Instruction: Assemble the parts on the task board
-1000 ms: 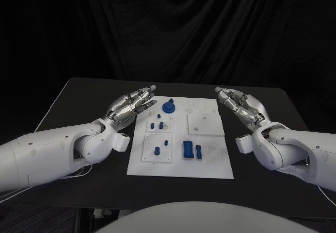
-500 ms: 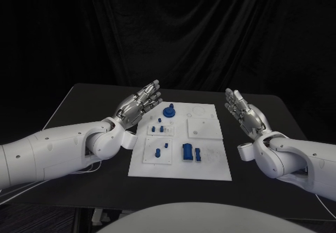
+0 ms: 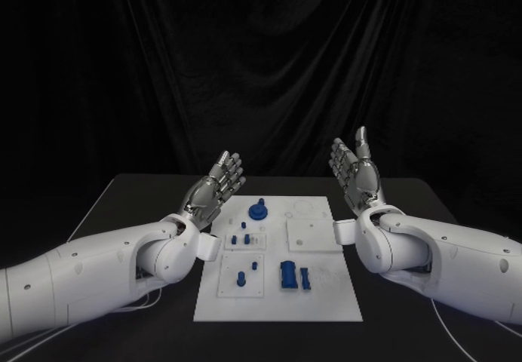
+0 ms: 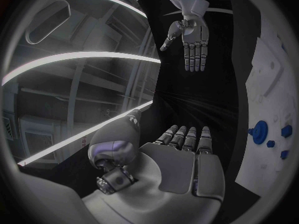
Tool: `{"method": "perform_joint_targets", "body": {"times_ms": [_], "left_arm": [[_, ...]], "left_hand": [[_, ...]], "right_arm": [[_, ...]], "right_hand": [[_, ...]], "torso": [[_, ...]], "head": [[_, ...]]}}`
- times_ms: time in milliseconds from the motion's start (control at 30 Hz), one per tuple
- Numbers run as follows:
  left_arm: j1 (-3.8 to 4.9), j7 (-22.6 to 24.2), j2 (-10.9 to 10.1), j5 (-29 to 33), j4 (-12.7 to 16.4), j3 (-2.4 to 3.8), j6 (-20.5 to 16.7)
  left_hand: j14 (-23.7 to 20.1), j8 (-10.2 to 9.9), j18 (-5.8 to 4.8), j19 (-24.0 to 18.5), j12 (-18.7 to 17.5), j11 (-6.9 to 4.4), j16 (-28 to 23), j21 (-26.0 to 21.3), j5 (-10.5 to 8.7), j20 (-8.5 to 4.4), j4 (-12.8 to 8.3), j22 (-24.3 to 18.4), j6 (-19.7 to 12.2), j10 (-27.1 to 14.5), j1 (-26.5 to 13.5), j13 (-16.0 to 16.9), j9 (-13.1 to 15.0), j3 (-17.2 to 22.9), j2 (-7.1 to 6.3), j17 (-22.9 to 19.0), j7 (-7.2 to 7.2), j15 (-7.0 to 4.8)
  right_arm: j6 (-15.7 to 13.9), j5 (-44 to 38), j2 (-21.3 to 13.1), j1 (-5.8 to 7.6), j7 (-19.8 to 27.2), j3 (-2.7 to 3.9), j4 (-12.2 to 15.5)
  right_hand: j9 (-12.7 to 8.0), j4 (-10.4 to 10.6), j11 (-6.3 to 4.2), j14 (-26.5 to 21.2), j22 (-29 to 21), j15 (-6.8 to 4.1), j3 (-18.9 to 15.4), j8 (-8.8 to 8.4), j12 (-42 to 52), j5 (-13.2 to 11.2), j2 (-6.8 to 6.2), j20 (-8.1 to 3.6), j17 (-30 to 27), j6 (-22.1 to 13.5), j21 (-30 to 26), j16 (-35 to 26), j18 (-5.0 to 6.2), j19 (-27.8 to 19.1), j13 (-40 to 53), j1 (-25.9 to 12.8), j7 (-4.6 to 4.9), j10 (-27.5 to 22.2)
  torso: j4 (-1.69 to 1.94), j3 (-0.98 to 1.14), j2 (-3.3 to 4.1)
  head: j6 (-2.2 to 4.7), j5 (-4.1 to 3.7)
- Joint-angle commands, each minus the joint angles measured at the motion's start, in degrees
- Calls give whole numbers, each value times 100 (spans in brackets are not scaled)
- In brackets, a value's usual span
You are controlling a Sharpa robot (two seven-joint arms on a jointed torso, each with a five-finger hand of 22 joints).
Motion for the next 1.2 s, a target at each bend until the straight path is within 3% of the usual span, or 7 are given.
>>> {"method": "perform_joint_targets", "body": {"times_ms": [33, 100, 133, 300, 467, 533, 1200], "left_arm": [[-56, -235, 47, 60, 78, 123, -1308], [-92, -305, 71, 72, 117, 218, -1661], [-119, -358, 90, 81, 147, 289, -1930], [-194, -506, 140, 106, 229, 488, -2675], [-244, -606, 175, 123, 284, 622, -3180], [-256, -629, 183, 127, 297, 654, -3298], [-261, -639, 186, 129, 303, 667, -3347]], "left_hand": [[7, -27, -202, -2, -54, -33, -20, -40, -337, -503, -248, -11, -169, -33, -1014, -11, -11, 14, -213, -6, 14, -150], [7, -27, -202, -2, -54, -33, -20, -40, -390, -503, -288, -11, -169, -33, -1176, -11, -11, 14, -246, -6, 14, -150], [7, -27, -202, -2, -54, -33, -20, -40, -427, -503, -309, -11, -169, -33, -1284, -11, -11, 14, -664, -6, 14, -150], [7, -27, -202, -2, -54, -33, -20, -40, -536, -503, -781, -11, -169, -33, -1598, -11, -11, 14, -664, -6, 14, -150], [7, -27, -202, -2, -54, -33, -20, -40, -634, -503, -781, -11, -169, -33, -1912, -11, -11, 14, -664, -6, 14, -150], [7, -27, -202, -2, -54, -33, -20, -40, -1048, -503, -781, -11, -169, -33, -2026, -11, -11, 14, -664, -6, 14, -150], [7, -27, -202, -2, -54, -33, -20, -40, -1048, -503, -781, -11, -169, -33, -3162, -11, -11, 14, -664, -6, 14, -150]], "right_arm": [[-710, 360, 70, -37, -424, 85, -50], [-741, 376, 91, -41, -440, 112, -57], [-742, 377, 92, -41, -441, 113, -57], [-742, 377, 92, -41, -441, 113, -57], [-742, 377, 92, -41, -441, 113, -57], [-742, 377, 92, -41, -441, 113, -57], [-742, 377, 92, -41, -441, 113, -57]], "right_hand": [[-5, -22, 1, 0, -145, -30, 5, -20, -20, -20, 6, -29, -5, -21, -20, -21, -41, -2, -5, -35, -2, -21], [-5, -22, 1, 0, -145, -30, 5, -20, -20, -20, 6, -29, -5, -21, -20, -21, -41, -2, -5, -35, -2, -21], [-5, -22, 1, 0, -145, -30, 5, -20, -20, -20, 6, -29, -5, -21, -20, -21, -41, -2, -5, -35, -2, -21], [-5, -22, 1, 0, -145, -30, 5, -20, -20, -20, 6, -29, -5, -21, -20, -21, -41, -2, -5, -35, -2, -21], [-5, -22, 1, 0, -145, -30, 5, -20, -20, -20, 6, -29, -5, -21, -20, -21, -41, -2, -5, -35, -2, -21], [-5, -22, 1, 0, -145, -30, 5, -20, -20, -20, 6, -29, -5, -21, -20, -21, -41, -2, -5, -35, -2, -21], [-5, -22, 1, 0, -145, -30, 5, -20, -20, -20, 6, -29, -5, -21, -20, -21, -41, -2, -5, -35, -2, -21]], "torso": [[-60, 126, -35], [-74, 156, -43], [-83, 175, -48], [-102, 214, -59], [-105, 221, -61], [-105, 221, -61], [-105, 221, -61]], "head": [[319, -39], [435, -53], [508, -62], [662, -80], [688, -83], [688, -83], [688, -83]]}}
